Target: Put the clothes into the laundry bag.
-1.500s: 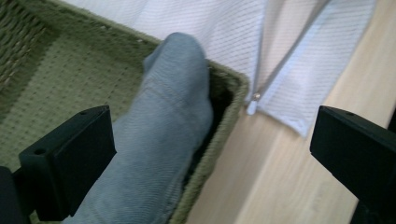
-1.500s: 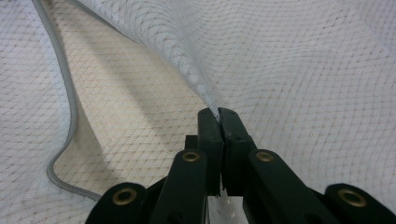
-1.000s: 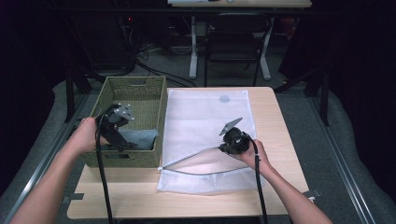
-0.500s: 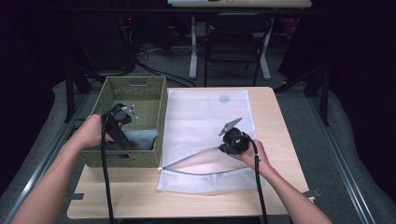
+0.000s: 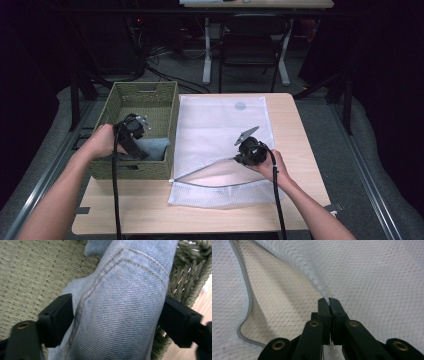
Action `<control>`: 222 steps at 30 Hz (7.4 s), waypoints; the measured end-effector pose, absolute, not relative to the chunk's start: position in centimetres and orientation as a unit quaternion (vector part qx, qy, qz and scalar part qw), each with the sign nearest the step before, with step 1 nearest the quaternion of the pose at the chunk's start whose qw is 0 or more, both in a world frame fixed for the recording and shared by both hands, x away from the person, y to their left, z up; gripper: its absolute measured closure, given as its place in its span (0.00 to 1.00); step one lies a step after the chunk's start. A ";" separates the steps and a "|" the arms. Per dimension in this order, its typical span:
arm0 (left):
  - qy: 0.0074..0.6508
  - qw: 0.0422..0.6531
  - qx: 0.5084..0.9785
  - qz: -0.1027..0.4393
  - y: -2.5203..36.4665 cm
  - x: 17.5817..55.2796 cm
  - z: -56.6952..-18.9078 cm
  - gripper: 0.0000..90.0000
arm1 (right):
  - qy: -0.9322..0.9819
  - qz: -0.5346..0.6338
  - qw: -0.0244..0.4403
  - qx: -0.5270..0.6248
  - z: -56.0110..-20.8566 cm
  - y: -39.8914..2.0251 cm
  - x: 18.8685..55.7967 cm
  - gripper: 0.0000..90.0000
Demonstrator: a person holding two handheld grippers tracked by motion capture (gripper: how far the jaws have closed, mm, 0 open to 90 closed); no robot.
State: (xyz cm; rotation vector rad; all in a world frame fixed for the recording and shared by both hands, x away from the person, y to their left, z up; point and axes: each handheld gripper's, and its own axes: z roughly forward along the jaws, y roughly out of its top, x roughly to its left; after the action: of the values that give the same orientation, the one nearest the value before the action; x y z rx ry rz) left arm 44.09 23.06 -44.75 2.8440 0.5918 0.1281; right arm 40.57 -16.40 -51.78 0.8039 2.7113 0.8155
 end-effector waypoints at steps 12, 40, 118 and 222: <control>0.198 0.117 0.973 0.032 23.3 44.2 -45.8 0.45 | 0.917 0.277 0.100 0.268 -51.8 -16.4 40.6 0.99; 0.208 0.120 0.970 0.026 23.4 44.4 -45.6 0.67 | 0.918 0.277 0.104 0.262 -51.7 -16.3 40.4 0.99; 0.257 0.143 0.944 0.147 24.9 41.1 -34.0 0.79 | 0.917 0.280 0.107 0.264 -51.6 -16.3 40.4 0.99; 0.183 0.202 0.962 -0.027 7.7 35.7 -40.7 0.78 | 0.908 0.296 0.104 0.277 -51.0 -16.8 39.8 0.99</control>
State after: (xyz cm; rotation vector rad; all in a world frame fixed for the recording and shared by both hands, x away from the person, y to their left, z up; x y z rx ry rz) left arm 35.68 7.66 -40.74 2.6850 0.5107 -0.0764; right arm 39.83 -16.77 -51.01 0.8173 2.6775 0.8725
